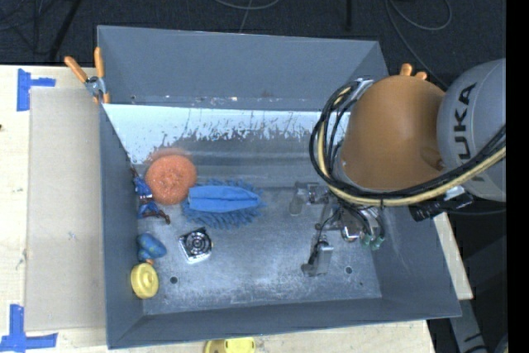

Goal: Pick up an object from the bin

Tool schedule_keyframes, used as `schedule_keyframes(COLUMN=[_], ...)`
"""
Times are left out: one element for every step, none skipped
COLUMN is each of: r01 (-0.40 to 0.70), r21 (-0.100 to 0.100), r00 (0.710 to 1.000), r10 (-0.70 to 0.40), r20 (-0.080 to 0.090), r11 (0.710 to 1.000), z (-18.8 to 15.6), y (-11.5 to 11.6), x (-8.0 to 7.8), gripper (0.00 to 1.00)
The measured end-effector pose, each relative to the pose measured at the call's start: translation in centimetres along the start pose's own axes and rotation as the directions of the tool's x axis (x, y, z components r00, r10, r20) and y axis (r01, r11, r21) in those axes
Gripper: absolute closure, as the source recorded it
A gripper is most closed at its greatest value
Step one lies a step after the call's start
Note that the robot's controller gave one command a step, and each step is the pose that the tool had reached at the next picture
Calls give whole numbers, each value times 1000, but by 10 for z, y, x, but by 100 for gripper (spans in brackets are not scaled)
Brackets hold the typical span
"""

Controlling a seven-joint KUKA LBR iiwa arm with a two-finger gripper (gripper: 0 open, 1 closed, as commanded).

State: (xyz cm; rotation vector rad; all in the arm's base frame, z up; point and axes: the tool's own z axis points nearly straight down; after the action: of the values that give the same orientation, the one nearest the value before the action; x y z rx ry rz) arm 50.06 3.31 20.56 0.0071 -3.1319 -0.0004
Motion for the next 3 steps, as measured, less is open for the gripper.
schedule_keyframes(r01=[-1, -16, -54], r21=[0, -1, 0], r00=[1000, 1000, 999], r10=[1, 16, 54], r20=[8, 22, 10], r11=[1000, 1000, 999], z=[-4, 40, 70], y=[0, 18, 52], x=[-1, -53, -48], gripper=[0, 0, 0])
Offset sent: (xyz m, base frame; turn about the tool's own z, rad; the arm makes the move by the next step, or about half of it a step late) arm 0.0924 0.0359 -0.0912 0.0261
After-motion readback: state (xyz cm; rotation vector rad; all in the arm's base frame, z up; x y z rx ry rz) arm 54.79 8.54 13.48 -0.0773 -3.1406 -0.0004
